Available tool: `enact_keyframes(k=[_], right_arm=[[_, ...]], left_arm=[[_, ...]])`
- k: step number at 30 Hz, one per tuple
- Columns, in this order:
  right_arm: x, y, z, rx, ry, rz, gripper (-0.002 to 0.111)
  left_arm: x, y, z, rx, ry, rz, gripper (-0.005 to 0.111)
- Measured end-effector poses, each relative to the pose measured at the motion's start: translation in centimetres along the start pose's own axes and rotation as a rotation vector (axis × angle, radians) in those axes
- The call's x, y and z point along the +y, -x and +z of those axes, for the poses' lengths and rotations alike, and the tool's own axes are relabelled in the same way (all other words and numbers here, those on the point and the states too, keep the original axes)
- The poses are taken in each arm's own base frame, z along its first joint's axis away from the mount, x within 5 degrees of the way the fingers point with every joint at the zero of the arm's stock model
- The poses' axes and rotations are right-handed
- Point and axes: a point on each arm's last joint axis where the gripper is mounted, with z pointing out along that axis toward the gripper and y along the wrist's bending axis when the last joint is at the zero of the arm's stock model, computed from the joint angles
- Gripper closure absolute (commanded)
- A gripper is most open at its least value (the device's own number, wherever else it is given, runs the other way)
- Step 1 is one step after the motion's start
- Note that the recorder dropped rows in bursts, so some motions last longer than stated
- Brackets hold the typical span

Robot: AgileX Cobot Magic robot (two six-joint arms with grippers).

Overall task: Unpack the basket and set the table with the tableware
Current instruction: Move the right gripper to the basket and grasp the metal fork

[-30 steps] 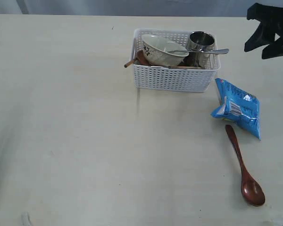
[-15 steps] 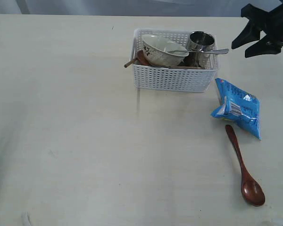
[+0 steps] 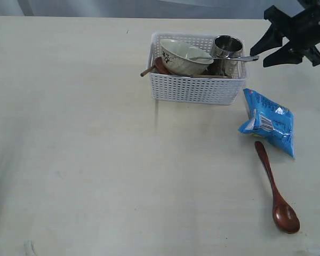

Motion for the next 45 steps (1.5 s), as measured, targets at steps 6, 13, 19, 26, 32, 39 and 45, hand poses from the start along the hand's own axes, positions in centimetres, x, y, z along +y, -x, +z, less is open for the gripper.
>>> enact_keyframes(k=[6, 13, 19, 26, 32, 39, 45], right_arm=[[-0.4, -0.1, 0.8, 0.034, 0.027, 0.004, 0.063], [0.1, 0.1, 0.8, 0.01, 0.074, 0.009, 0.067], [0.1, 0.1, 0.8, 0.008, 0.077, 0.004, 0.073], [0.1, 0.1, 0.8, 0.006, 0.078, 0.005, 0.074], [0.1, 0.2, 0.8, -0.002, 0.075, 0.005, 0.074], [-0.2, 0.2, 1.2, 0.002, 0.076, 0.014, 0.074], [-0.9, 0.1, 2.2, 0.032, 0.091, 0.042, 0.074]], left_arm=[[0.0, 0.0, 0.0, 0.0, 0.0, 0.0, 0.101], [0.0, 0.0, 0.0, 0.0, 0.0, 0.0, 0.101], [0.0, 0.0, 0.0, 0.0, 0.0, 0.0, 0.101], [0.0, 0.0, 0.0, 0.0, 0.0, 0.0, 0.101], [0.0, 0.0, 0.0, 0.0, 0.0, 0.0, 0.101], [0.0, 0.0, 0.0, 0.0, 0.0, 0.0, 0.101], [0.0, 0.0, 0.0, 0.0, 0.0, 0.0, 0.101]])
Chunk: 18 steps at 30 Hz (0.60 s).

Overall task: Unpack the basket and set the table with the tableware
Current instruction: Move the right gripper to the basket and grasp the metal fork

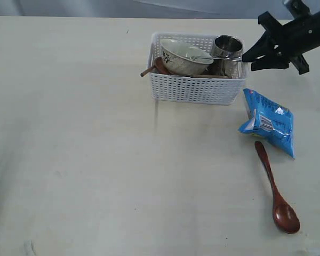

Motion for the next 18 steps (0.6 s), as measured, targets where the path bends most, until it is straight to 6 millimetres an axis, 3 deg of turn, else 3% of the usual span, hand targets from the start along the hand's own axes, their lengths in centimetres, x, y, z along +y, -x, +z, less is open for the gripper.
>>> enact_keyframes(k=[18], right_arm=[[0.58, 0.37, -0.11, -0.008, 0.053, 0.01, 0.078]], left_arm=[[0.0, 0.0, 0.0, 0.0, 0.0, 0.0, 0.101]])
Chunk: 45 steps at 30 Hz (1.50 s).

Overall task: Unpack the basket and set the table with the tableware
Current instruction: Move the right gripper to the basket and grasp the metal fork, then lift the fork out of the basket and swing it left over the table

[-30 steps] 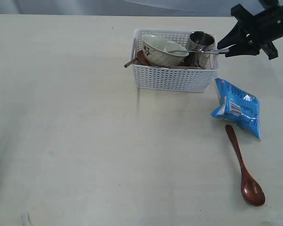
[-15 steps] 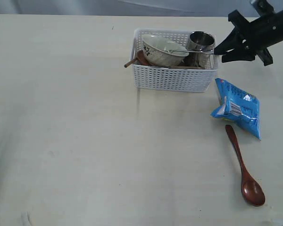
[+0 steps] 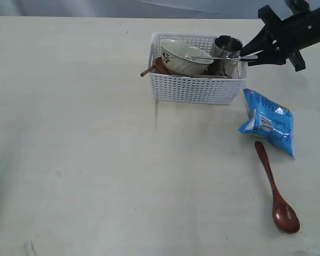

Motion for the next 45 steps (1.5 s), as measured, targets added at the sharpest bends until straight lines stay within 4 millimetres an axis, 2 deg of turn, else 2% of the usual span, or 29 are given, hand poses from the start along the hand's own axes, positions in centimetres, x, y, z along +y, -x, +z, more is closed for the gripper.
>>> enact_keyframes(k=[4, 6, 37, 41, 45], right_arm=[[0.0, 0.0, 0.0, 0.0, 0.0, 0.0, 0.097], [0.0, 0.0, 0.0, 0.001, -0.002, -0.001, 0.102], [0.3, 0.0, -0.3, -0.001, 0.027, -0.007, 0.102], [0.7, 0.1, -0.7, -0.012, 0.027, -0.021, 0.109], [1.9, 0.8, -1.7, -0.016, 0.048, -0.066, 0.109]], left_arm=[[0.0, 0.0, 0.0, 0.0, 0.0, 0.0, 0.101], [0.0, 0.0, 0.0, 0.0, 0.0, 0.0, 0.101], [0.0, 0.0, 0.0, 0.0, 0.0, 0.002, 0.101], [0.0, 0.0, 0.0, 0.0, 0.0, 0.002, 0.101], [0.0, 0.0, 0.0, 0.0, 0.001, 0.004, 0.101]])
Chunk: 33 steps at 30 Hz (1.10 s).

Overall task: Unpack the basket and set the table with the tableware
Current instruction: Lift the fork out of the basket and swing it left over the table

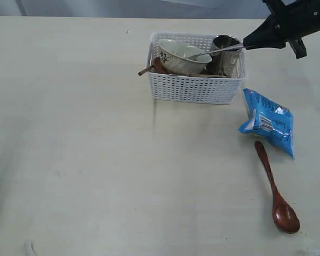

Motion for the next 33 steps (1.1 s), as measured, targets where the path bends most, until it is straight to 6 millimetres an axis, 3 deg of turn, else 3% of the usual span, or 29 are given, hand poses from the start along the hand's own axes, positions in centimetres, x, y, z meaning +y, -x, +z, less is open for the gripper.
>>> enact_keyframes(k=[21, 27, 33], right_arm=[[4.2, -0.1, -3.4, -0.082, 0.048, -0.084, 0.109], [6.5, -0.7, -5.4, -0.115, 0.057, -0.139, 0.109], [8.8, -1.6, -8.8, -0.188, 0.069, -0.189, 0.109]], left_arm=[[0.0, 0.0, 0.0, 0.0, 0.0, 0.0, 0.101], [0.0, 0.0, 0.0, 0.0, 0.0, 0.0, 0.101], [0.0, 0.0, 0.0, 0.0, 0.0, 0.0, 0.101]])
